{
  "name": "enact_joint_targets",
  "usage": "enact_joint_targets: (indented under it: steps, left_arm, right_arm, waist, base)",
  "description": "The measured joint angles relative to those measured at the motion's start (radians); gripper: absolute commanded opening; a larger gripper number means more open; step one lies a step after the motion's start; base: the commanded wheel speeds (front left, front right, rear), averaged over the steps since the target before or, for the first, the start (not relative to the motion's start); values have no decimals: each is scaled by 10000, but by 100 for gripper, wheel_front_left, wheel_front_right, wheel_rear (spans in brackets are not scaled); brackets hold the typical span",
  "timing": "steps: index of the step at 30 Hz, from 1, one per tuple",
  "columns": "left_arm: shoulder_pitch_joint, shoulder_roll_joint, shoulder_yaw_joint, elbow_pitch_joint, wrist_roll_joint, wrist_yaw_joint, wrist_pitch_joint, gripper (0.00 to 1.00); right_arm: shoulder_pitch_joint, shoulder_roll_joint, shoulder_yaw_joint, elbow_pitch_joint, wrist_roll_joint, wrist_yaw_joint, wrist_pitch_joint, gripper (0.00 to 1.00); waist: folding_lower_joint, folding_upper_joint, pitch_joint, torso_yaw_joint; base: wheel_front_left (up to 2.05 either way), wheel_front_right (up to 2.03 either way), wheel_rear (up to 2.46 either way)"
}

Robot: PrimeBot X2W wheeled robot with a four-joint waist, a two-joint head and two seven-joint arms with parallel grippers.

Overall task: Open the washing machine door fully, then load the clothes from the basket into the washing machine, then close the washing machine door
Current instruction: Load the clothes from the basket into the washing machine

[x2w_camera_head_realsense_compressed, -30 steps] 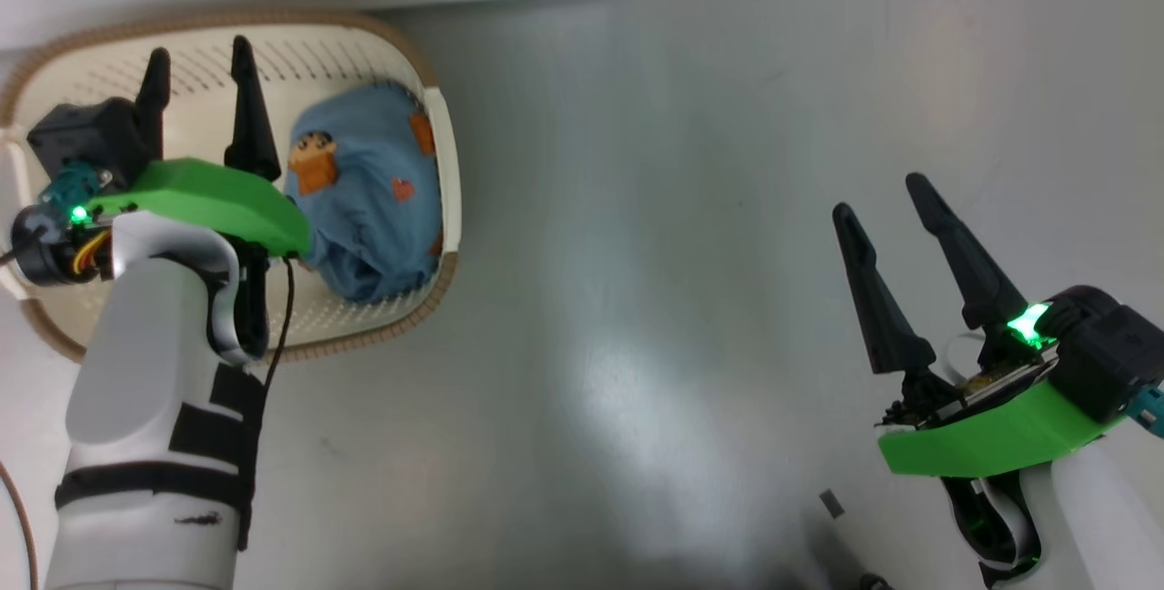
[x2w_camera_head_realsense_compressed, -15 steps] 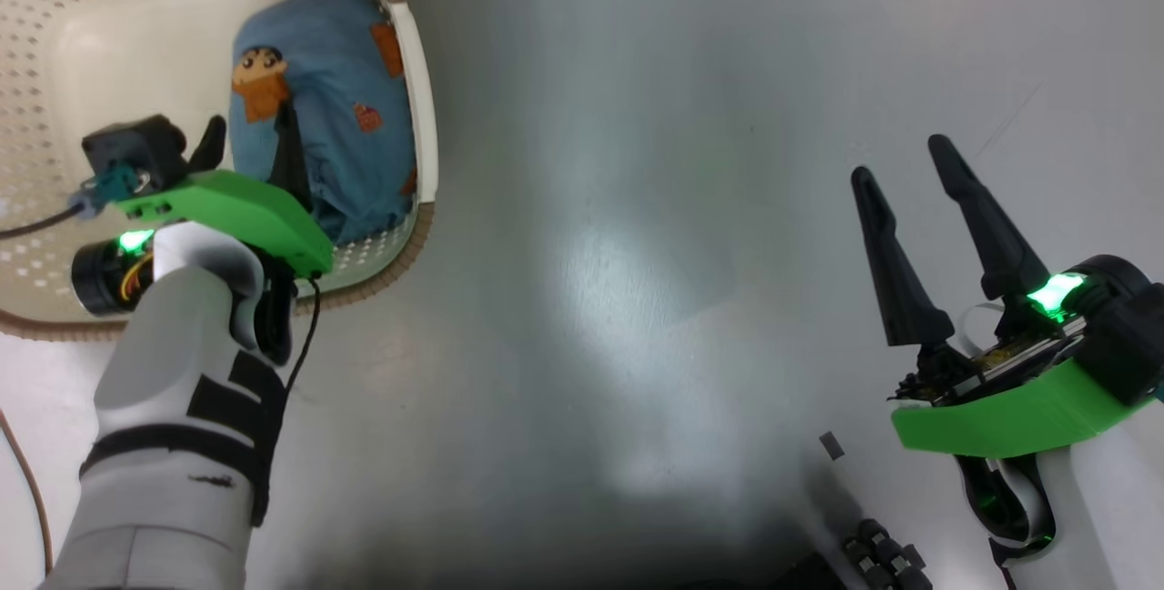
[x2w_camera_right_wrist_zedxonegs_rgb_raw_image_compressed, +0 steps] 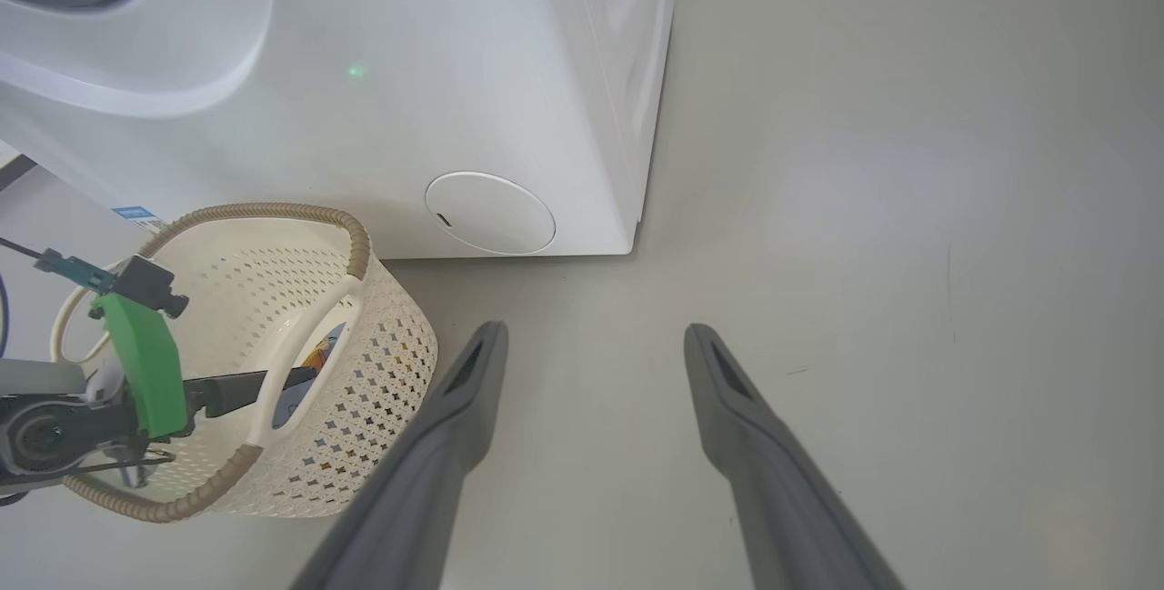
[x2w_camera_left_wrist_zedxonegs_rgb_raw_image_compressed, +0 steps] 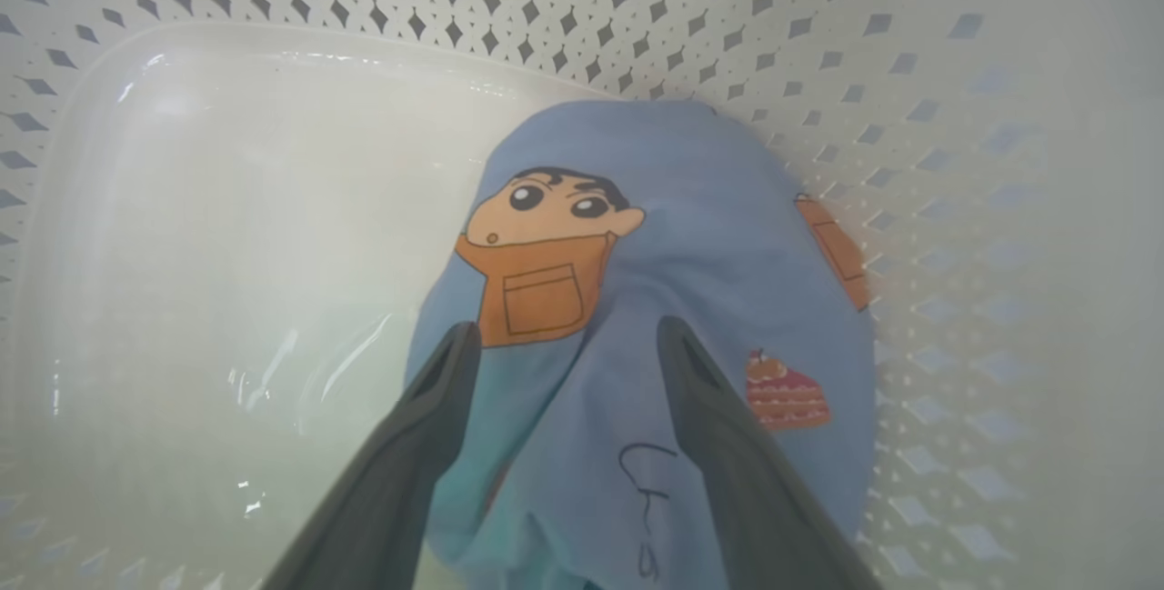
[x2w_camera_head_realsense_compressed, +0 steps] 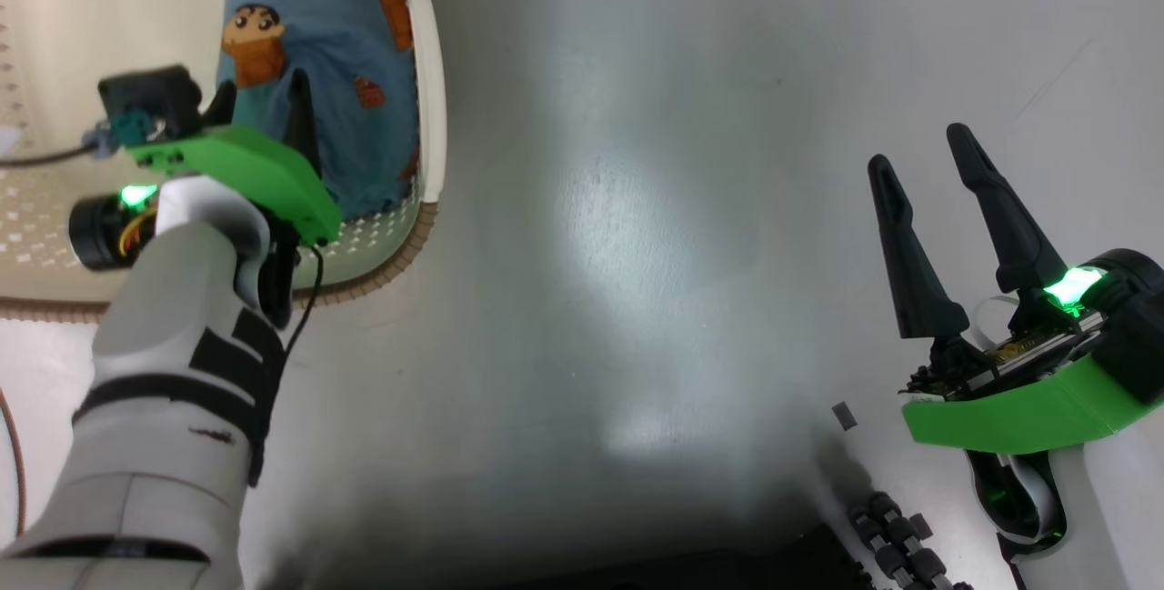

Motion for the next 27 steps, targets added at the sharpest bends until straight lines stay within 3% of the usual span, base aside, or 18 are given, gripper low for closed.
enact_joint_targets:
  steps: [11, 25, 26, 27]
  left_arm:
    - [-965, 301, -769, 357, 637, 362, 1212, 100]
    - [-1602, 792, -1473, 495, 1124, 174, 3262, 100]
    - [-1603, 825, -1517, 497, 1127, 178, 3373, 61]
    - [-1607, 855, -1578, 497, 1145, 178, 3536, 32]
  right_arm:
    - [-125, 75, 146, 2, 2, 0, 0, 100]
    - [-275, 301, 443, 148, 211, 0, 0, 100]
    - [-275, 326, 458, 155, 255, 0, 0, 100]
    - [-275, 347, 472, 159, 270, 0, 0, 100]
  waist:
    - [0, 0, 315, -128]
    - [0, 0, 491, -633]
    - [0, 0, 495, -676]
    - [0, 0, 499, -716]
  base:
    - [0, 0, 0]
    - [0, 0, 0]
    - [0, 0, 0]
    - [0, 0, 0]
